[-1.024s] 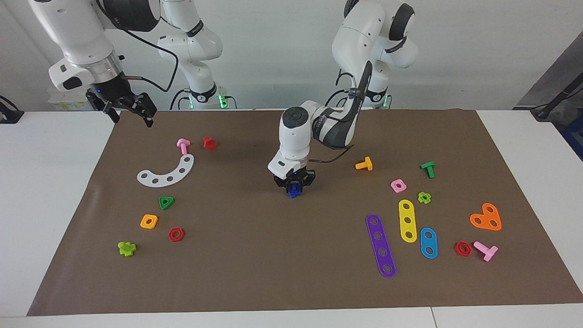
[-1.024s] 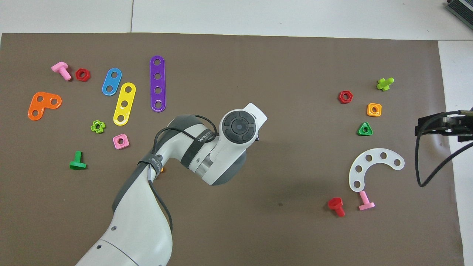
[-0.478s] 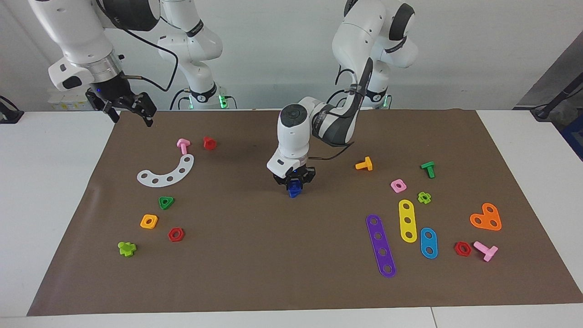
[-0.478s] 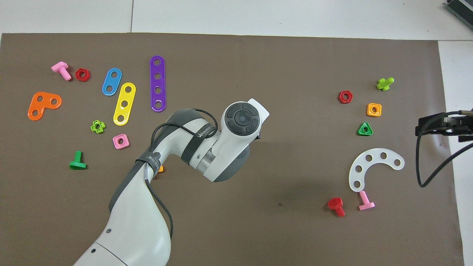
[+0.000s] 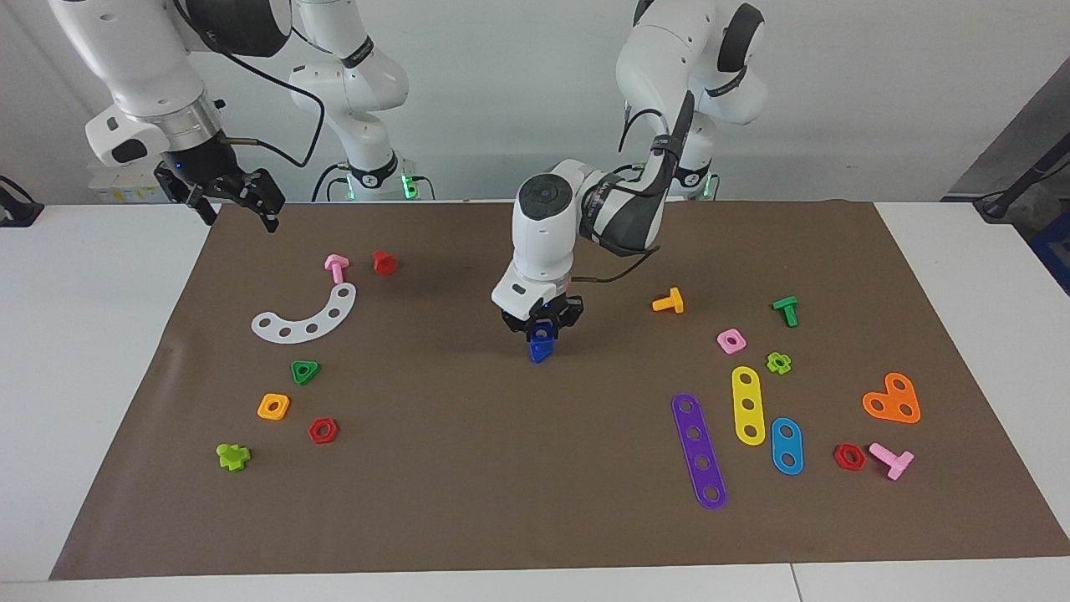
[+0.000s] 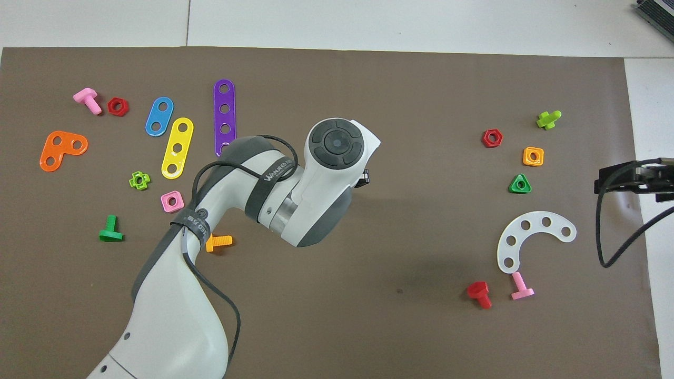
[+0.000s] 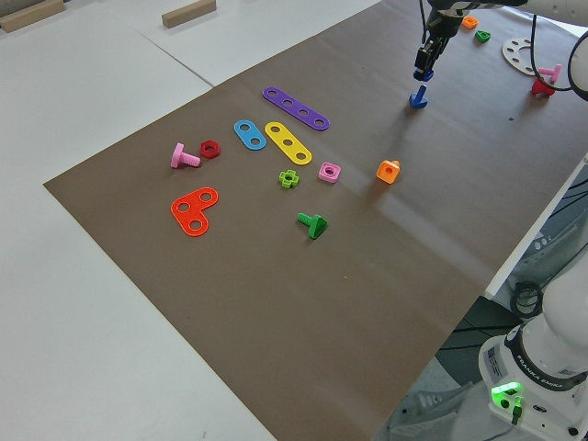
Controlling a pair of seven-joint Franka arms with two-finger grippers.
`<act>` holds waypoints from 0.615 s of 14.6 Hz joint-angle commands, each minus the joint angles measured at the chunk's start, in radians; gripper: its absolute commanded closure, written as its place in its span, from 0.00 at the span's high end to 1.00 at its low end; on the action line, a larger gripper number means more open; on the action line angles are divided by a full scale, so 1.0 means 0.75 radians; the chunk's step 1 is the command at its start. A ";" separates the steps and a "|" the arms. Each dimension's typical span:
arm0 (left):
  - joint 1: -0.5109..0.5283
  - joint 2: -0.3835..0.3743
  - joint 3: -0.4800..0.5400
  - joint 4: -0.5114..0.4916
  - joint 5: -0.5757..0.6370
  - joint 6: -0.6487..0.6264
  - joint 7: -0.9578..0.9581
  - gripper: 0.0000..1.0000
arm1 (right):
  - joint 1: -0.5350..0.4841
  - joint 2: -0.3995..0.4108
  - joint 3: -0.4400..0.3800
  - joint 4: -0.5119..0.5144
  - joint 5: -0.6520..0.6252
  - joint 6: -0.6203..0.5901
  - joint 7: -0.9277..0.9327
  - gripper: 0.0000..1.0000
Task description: Unscrew and place screws in storage area
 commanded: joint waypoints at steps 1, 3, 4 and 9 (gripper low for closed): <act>0.088 -0.048 -0.002 -0.002 -0.025 -0.037 0.076 0.39 | 0.005 -0.022 0.008 -0.011 0.028 0.027 -0.020 1.00; 0.153 -0.069 -0.002 -0.031 -0.025 -0.037 0.181 0.39 | 0.014 -0.020 0.012 -0.018 0.032 0.054 -0.022 1.00; 0.196 -0.073 -0.002 -0.053 -0.025 -0.035 0.250 0.39 | 0.040 -0.018 0.012 -0.018 0.032 0.056 -0.011 1.00; 0.390 -0.144 -0.002 -0.239 -0.032 -0.016 0.669 0.39 | 0.258 0.058 0.014 -0.015 0.032 0.178 0.190 1.00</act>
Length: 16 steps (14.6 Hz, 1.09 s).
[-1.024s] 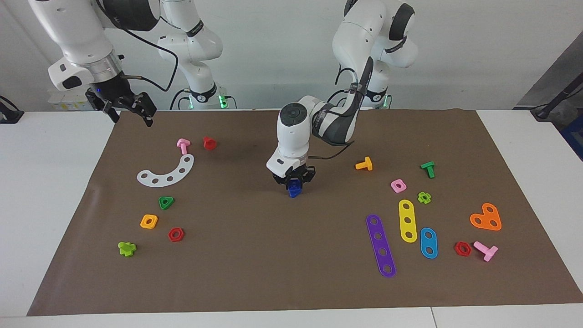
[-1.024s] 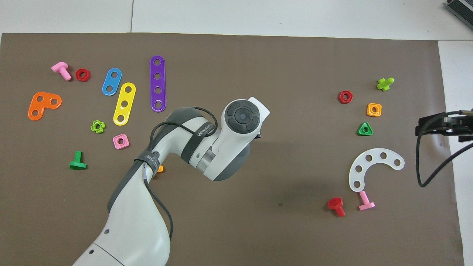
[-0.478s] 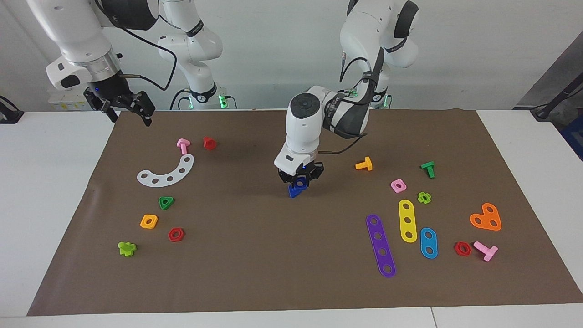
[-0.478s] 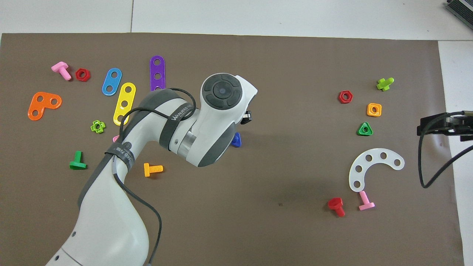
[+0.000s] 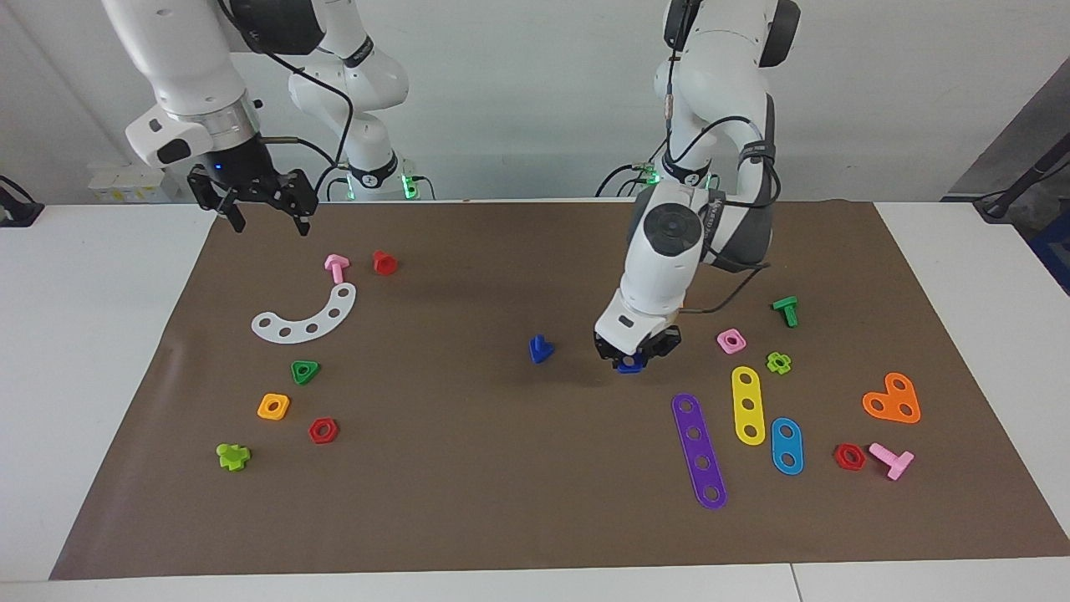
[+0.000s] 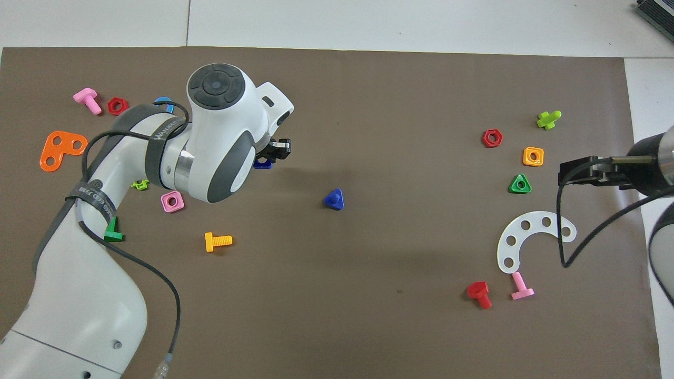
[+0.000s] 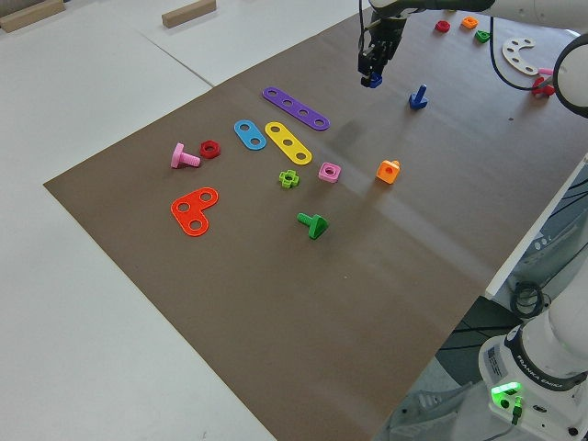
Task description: Unscrew and place screws in storage area
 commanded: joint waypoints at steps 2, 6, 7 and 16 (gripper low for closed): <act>0.115 -0.121 -0.009 -0.224 -0.025 0.013 0.303 0.39 | 0.205 0.127 -0.001 0.012 0.034 0.137 0.230 1.00; 0.154 -0.189 -0.007 -0.442 -0.023 0.166 0.428 0.39 | 0.416 0.359 -0.001 0.093 0.081 0.330 0.510 1.00; 0.166 -0.201 -0.007 -0.502 -0.025 0.239 0.445 0.42 | 0.456 0.421 -0.001 0.104 0.085 0.391 0.574 1.00; 0.313 -0.246 -0.007 -0.239 -0.039 -0.029 0.453 1.00 | 0.653 0.740 0.001 0.098 0.085 0.706 0.736 0.95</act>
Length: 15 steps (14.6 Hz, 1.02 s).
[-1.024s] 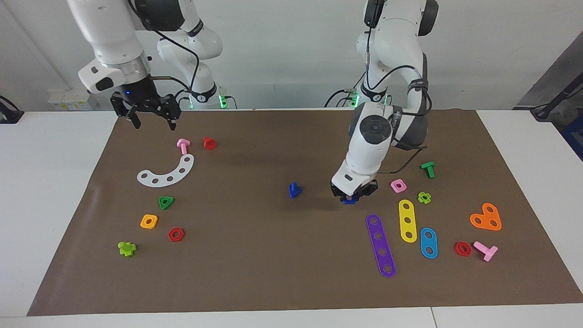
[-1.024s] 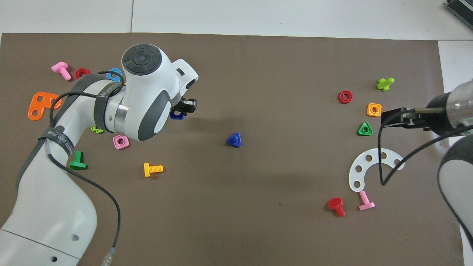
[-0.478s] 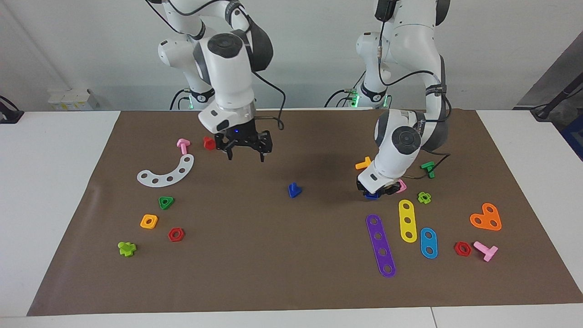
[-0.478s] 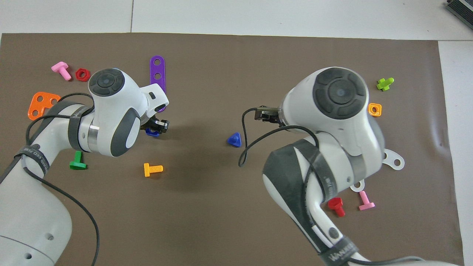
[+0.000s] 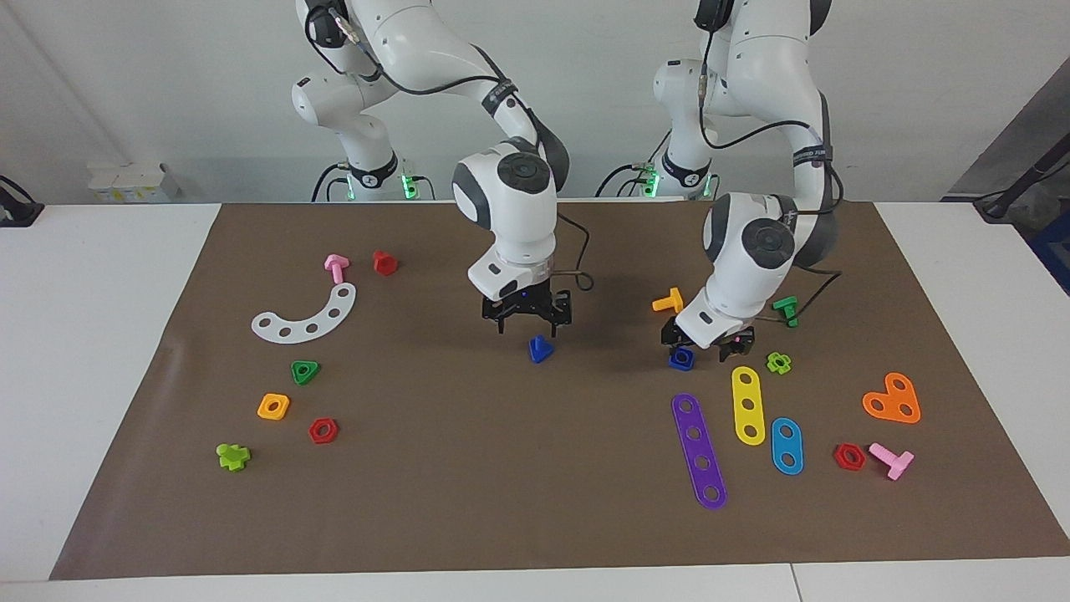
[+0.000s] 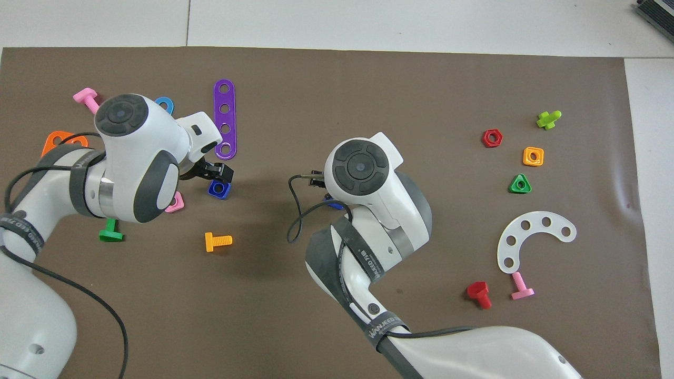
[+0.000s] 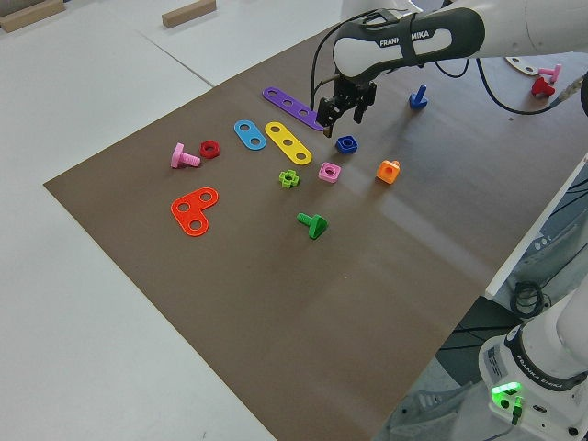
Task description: Unscrew and place screws in storage area
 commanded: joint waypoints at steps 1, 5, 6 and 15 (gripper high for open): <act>0.126 -0.051 -0.007 0.190 -0.024 -0.238 0.036 1.00 | 0.010 0.062 -0.011 0.029 0.035 0.041 0.001 0.90; 0.294 -0.076 -0.007 0.396 -0.008 -0.449 0.038 1.00 | 0.010 0.076 0.012 -0.022 0.039 0.086 -0.014 0.67; 0.307 -0.074 -0.005 0.448 -0.006 -0.506 0.034 1.00 | 0.010 0.074 0.018 -0.043 0.045 0.104 -0.014 0.65; 0.288 -0.257 -0.019 0.590 0.058 -0.881 -0.064 1.00 | 0.002 0.095 0.024 -0.047 0.072 0.123 -0.040 0.57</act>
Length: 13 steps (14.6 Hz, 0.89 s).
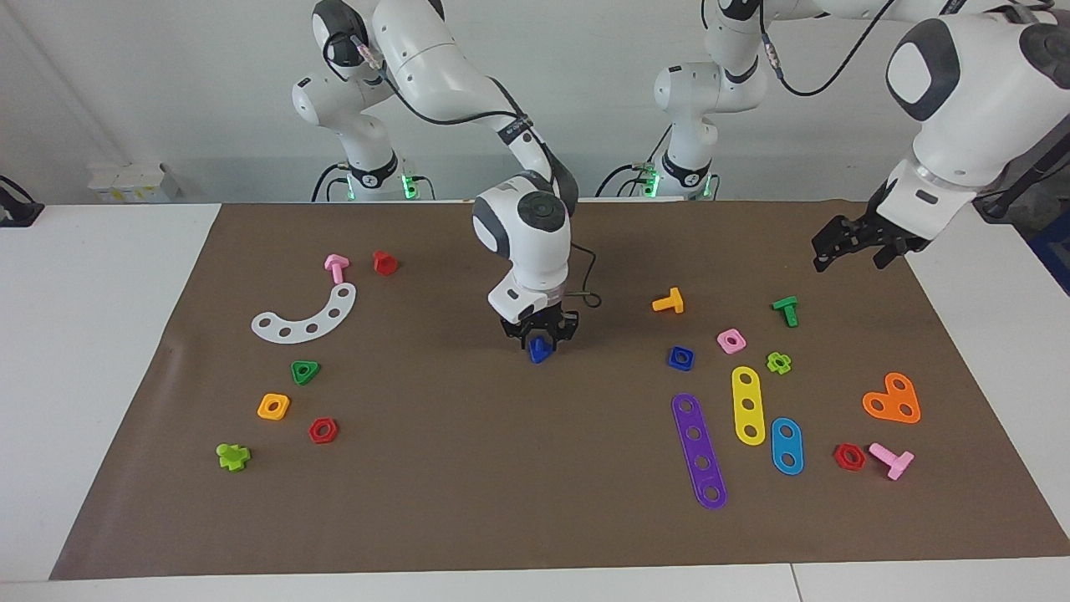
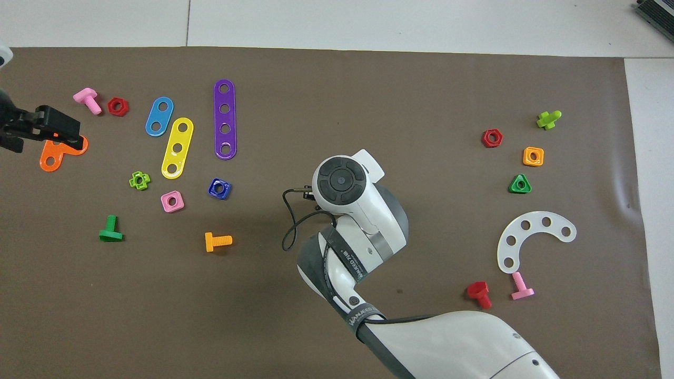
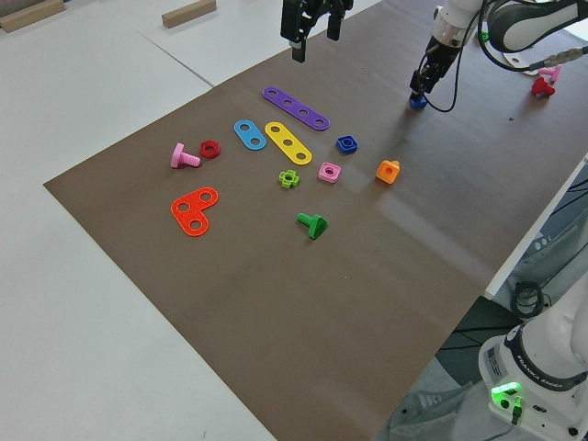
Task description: Unscrew and place screws in storage area
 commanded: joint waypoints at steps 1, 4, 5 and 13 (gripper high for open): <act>-0.023 -0.150 -0.003 -0.159 0.029 -0.018 -0.064 1.00 | -0.006 0.001 0.002 -0.008 0.045 0.032 -0.038 0.52; -0.021 -0.212 -0.007 -0.294 0.029 0.090 -0.056 1.00 | -0.002 0.001 0.002 -0.012 0.045 0.038 -0.038 0.33; -0.015 -0.247 -0.007 -0.351 0.029 0.145 -0.052 1.00 | -0.002 0.001 0.002 -0.014 0.047 0.036 -0.038 0.33; -0.001 -0.263 -0.005 -0.372 0.029 0.254 0.024 1.00 | -0.051 -0.066 0.004 0.006 0.049 -0.053 -0.044 0.00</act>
